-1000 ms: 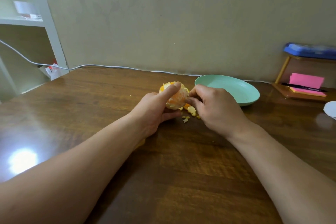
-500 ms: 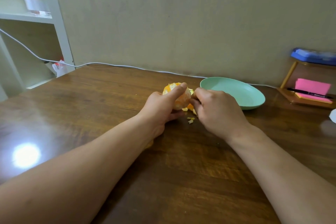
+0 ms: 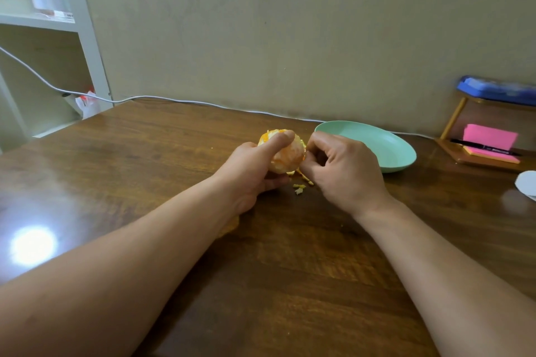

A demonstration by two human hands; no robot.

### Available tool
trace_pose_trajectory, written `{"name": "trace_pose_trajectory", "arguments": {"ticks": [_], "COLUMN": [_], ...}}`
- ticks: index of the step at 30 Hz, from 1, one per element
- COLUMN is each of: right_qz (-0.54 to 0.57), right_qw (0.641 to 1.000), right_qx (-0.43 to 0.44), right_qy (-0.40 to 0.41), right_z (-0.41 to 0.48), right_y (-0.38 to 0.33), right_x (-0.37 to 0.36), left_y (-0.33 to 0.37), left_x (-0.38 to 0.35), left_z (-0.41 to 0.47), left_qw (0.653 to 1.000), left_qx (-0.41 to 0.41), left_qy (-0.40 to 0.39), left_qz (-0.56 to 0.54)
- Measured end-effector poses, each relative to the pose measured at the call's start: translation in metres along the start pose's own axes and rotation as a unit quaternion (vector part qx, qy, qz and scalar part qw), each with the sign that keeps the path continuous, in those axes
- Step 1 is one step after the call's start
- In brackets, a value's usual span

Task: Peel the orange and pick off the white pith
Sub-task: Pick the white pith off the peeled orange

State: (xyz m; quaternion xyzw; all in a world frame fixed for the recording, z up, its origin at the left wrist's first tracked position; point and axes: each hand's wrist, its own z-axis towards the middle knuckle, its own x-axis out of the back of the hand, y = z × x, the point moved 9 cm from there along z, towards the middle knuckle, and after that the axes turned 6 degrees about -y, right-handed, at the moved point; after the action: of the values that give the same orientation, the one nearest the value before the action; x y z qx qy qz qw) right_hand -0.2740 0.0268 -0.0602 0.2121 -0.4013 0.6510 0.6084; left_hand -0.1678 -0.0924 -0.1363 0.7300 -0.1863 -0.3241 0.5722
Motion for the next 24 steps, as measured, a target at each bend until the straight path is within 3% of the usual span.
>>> {"name": "trace_pose_trajectory", "arguments": {"ticks": [16,20,24], "right_qz": [0.1,0.082,0.051], "right_qw": [0.992,0.993,0.997], "right_qx": [-0.078,-0.087,-0.043], "right_qy": [0.02,-0.006,-0.03], "right_z": [-0.006,-0.006,-0.003], "right_y": [0.037,0.041,0.021], "right_x": [0.007,0.002,-0.003], "left_y": [-0.004,0.003,0.005], "left_x": [-0.007,-0.002,0.005], "left_z": [-0.006,-0.005,-0.003], "left_qw": [0.986,0.991,0.994], "left_qx": [0.097,0.073,0.059], "left_qy": [-0.133,-0.112,-0.073], "left_qz": [0.0,-0.024,-0.049]}}
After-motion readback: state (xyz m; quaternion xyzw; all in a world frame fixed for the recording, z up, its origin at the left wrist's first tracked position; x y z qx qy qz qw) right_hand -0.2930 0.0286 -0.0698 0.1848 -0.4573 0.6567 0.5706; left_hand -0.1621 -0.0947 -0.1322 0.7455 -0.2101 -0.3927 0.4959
